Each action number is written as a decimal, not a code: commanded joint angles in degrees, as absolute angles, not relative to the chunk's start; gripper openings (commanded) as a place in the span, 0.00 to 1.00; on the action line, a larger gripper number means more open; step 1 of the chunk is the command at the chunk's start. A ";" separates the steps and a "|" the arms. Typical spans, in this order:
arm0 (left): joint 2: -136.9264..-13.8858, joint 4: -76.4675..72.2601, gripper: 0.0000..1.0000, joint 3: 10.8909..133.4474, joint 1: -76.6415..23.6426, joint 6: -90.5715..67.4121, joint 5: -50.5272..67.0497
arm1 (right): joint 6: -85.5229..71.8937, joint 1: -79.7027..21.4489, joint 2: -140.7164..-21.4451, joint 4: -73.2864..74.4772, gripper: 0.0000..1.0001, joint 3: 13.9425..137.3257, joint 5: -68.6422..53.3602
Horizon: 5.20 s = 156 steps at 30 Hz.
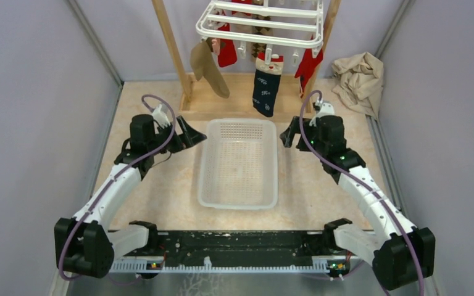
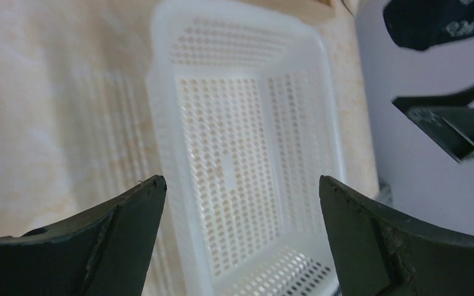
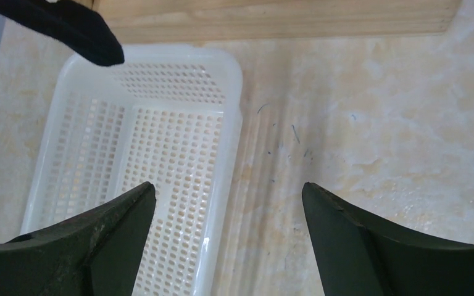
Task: Remove the socks clipped to the hanger
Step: Adjust the bin at the center of the board, then move the clothesline to the center of the board.
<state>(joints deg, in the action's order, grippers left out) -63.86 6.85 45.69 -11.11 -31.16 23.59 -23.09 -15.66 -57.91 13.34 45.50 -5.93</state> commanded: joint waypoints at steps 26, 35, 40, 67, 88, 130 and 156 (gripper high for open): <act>-50.86 19.10 0.99 37.38 -11.06 -41.26 26.48 | -30.81 -30.94 -65.92 20.50 0.85 49.88 6.39; -46.62 27.30 0.99 44.02 -17.71 -35.39 23.77 | -29.76 -30.92 -66.44 15.64 0.84 48.87 4.45; -39.49 32.81 0.99 43.15 -17.82 -35.28 18.48 | -29.07 -30.94 -71.72 14.91 0.78 50.40 2.20; -42.89 25.39 0.99 37.13 -17.84 -34.01 21.48 | -34.52 -30.94 -90.05 21.07 0.48 62.97 6.43; -44.82 23.20 0.99 40.02 -18.44 -38.80 19.92 | -74.69 -31.63 -57.83 30.37 0.00 39.87 19.33; -97.23 10.38 0.95 77.61 -8.00 -23.49 -4.83 | -31.02 -4.68 -87.23 15.84 0.77 68.73 11.15; -113.62 2.12 0.52 83.71 -6.33 -13.56 -8.70 | -21.06 -2.76 -110.00 4.62 0.72 80.67 10.60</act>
